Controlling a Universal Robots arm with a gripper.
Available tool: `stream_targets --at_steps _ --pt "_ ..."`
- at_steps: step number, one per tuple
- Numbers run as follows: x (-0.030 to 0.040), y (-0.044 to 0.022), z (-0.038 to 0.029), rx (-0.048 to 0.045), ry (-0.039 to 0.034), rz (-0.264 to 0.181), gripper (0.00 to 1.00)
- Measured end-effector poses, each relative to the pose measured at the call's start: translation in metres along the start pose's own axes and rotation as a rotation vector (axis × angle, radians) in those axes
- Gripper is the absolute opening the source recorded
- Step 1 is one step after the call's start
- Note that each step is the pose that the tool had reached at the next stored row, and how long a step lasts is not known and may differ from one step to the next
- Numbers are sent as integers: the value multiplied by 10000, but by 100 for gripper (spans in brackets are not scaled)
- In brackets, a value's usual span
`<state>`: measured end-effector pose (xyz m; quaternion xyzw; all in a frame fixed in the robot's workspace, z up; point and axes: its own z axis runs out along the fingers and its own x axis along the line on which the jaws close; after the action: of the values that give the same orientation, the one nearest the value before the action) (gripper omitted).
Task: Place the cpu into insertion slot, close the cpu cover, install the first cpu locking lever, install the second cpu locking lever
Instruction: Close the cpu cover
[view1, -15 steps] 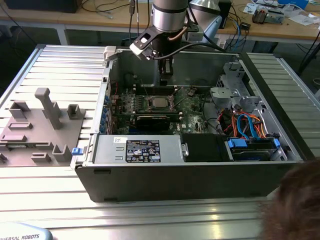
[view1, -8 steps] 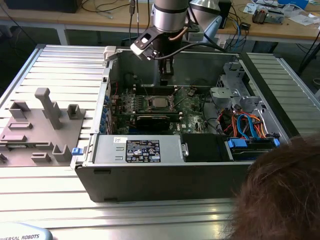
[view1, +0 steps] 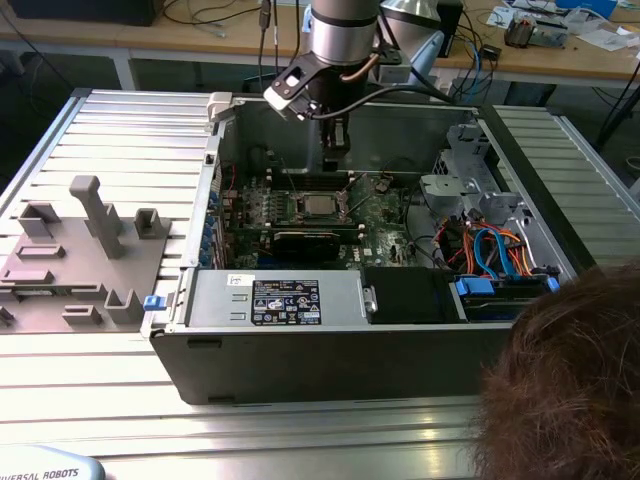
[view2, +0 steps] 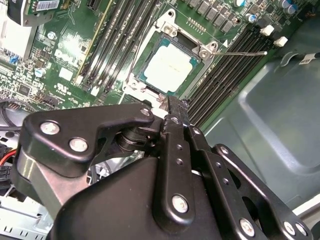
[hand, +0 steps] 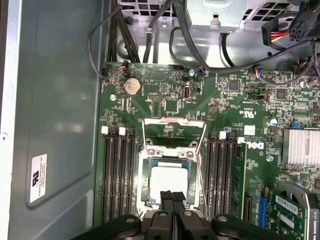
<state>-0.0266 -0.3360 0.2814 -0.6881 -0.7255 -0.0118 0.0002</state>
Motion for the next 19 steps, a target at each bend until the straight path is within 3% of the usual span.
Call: stream_targets --at_steps 11,13,19 --pt "-1 22 1 0 -1 0 11" --pt "-4 68 2 0 0 2 11" --pt "-4 81 3 0 -1 -1 11"
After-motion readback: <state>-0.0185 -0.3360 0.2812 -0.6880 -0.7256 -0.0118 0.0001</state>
